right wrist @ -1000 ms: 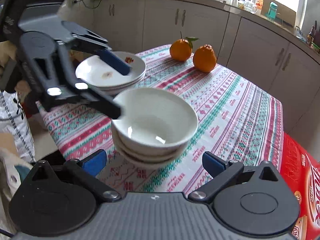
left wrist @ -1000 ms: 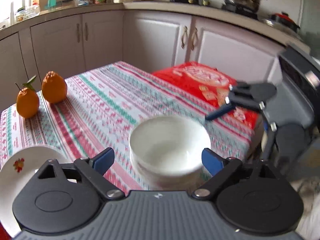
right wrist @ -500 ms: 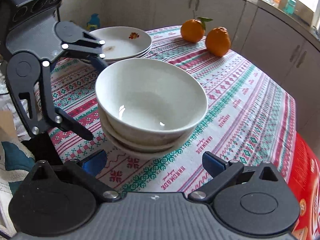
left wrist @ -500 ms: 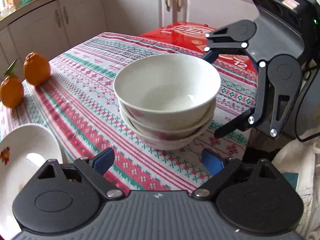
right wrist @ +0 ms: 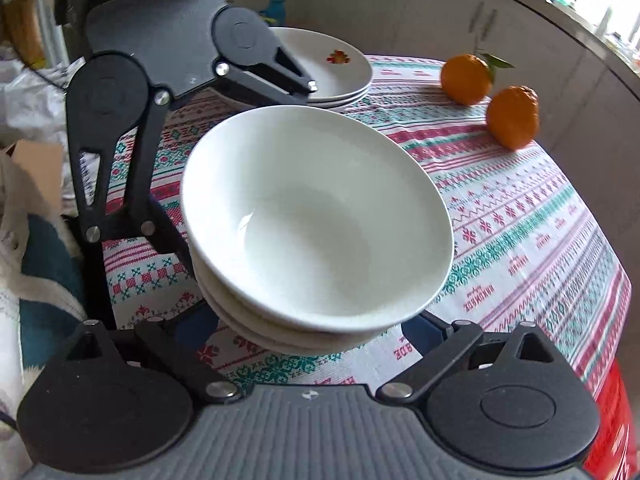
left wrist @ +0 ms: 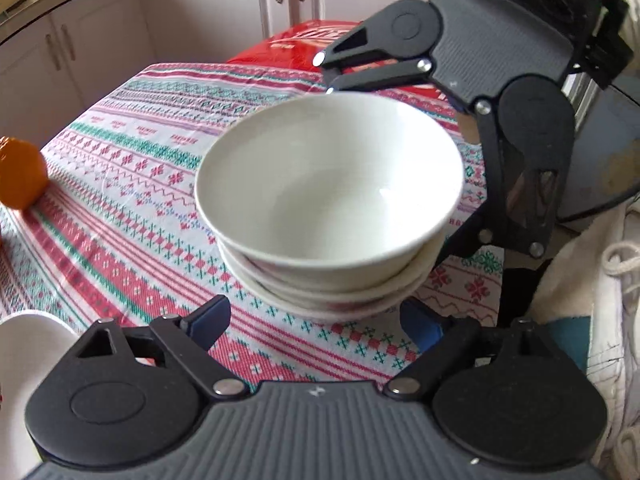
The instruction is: Organize plates and bowls
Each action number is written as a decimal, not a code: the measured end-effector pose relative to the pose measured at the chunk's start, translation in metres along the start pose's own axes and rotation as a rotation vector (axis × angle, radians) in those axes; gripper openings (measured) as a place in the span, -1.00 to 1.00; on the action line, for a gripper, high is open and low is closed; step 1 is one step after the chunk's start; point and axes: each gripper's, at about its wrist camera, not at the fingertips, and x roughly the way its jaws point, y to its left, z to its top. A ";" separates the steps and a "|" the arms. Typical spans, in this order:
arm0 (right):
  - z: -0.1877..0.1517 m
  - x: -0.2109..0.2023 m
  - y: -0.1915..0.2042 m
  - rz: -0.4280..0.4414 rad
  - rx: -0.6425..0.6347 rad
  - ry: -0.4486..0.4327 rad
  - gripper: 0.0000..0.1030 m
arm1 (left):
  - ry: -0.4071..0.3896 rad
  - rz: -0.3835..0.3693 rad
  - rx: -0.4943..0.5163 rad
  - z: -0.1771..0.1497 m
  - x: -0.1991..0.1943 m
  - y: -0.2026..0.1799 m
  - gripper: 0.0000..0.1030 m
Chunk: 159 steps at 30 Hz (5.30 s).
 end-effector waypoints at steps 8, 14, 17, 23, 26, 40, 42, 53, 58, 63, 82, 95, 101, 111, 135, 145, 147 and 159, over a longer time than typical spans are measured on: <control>0.004 0.005 -0.009 0.081 0.003 0.016 0.72 | 0.004 -0.068 0.032 0.007 0.004 0.007 0.59; 0.006 0.008 -0.010 0.092 0.004 0.027 0.70 | 0.007 -0.089 0.039 0.009 0.006 0.011 0.56; 0.007 0.010 -0.011 0.092 0.007 0.029 0.69 | 0.005 -0.089 0.044 0.009 0.005 0.011 0.56; 0.007 0.011 -0.010 0.098 0.005 0.036 0.70 | 0.015 -0.096 0.038 0.009 0.006 0.013 0.56; 0.008 0.010 -0.011 0.108 0.016 0.035 0.70 | 0.016 -0.097 0.042 0.010 0.007 0.013 0.56; 0.006 0.006 -0.011 0.110 0.033 0.025 0.70 | 0.031 -0.107 0.031 0.014 0.007 0.015 0.55; 0.006 0.005 -0.011 0.108 0.035 0.023 0.70 | 0.028 -0.102 0.032 0.013 0.006 0.014 0.55; 0.019 -0.002 -0.008 0.092 0.019 0.028 0.70 | -0.012 -0.071 0.029 0.009 -0.013 0.012 0.55; 0.044 -0.009 -0.004 0.079 -0.040 0.021 0.70 | -0.044 -0.025 0.010 0.004 -0.037 0.017 0.55; 0.084 -0.010 -0.003 0.069 -0.131 -0.012 0.70 | -0.083 0.061 -0.023 -0.011 -0.073 0.030 0.55; 0.209 0.081 -0.001 0.170 -0.357 -0.036 0.70 | -0.063 0.256 -0.219 -0.093 -0.114 0.101 0.55; 0.213 0.108 -0.016 0.209 -0.299 -0.009 0.69 | -0.057 0.230 -0.235 -0.103 -0.105 0.119 0.55; 0.212 0.114 -0.021 0.226 -0.276 -0.006 0.69 | -0.060 0.228 -0.233 -0.104 -0.106 0.118 0.55; 0.205 0.115 -0.024 0.223 -0.236 -0.013 0.90 | -0.080 0.273 -0.229 -0.106 -0.105 0.112 0.76; 0.098 -0.016 0.049 -0.431 0.613 -0.190 1.00 | -0.419 0.789 -0.734 -0.086 -0.159 -0.030 0.99; 0.084 -0.045 0.085 -0.515 0.648 -0.262 1.00 | -0.401 0.838 -0.930 -0.072 -0.164 -0.063 0.99; 0.083 -0.047 0.085 -0.522 0.650 -0.268 1.00 | -0.394 0.852 -0.920 -0.070 -0.164 -0.065 0.99; 0.080 -0.046 0.081 -0.545 0.666 -0.275 1.00 | -0.373 0.884 -0.935 -0.063 -0.160 -0.068 0.99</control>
